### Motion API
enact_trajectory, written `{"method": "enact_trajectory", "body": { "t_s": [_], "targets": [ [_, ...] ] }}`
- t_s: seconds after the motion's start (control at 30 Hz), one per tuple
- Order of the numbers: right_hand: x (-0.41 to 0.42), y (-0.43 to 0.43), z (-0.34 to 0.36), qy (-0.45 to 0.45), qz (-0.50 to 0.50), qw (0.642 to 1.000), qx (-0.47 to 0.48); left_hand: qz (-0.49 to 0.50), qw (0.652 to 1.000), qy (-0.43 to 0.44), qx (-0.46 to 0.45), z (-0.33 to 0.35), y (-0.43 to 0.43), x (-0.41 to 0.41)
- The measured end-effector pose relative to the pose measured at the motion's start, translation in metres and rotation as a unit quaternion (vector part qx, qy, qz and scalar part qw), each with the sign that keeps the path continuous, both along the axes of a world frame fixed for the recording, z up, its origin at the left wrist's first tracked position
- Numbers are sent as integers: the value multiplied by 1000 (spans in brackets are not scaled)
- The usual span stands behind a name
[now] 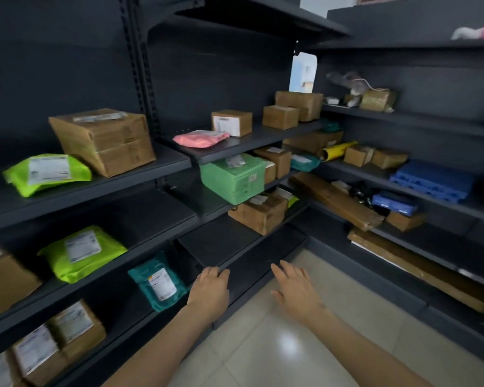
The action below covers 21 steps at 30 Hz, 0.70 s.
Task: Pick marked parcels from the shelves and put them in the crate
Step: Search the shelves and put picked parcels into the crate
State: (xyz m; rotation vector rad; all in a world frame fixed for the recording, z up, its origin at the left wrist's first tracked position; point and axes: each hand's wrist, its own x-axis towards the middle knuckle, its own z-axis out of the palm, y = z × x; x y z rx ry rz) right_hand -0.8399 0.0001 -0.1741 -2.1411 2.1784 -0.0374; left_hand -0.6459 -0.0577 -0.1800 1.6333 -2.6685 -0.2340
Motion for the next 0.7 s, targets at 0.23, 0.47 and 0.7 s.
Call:
{"method": "enact_trajectory", "body": {
  "t_s": [0.23, 0.47, 0.7],
  "targets": [
    [-95, -74, 9, 5, -58, 998, 5, -47, 999, 16, -3, 2, -90, -100],
    [-175, -119, 9, -7, -97, 995, 1, -94, 996, 7, -9, 0, -144, -186],
    [-265, -168, 0, -8, -68, 998, 10, -65, 998, 2, 3, -16, -184, -266]
  ]
}}
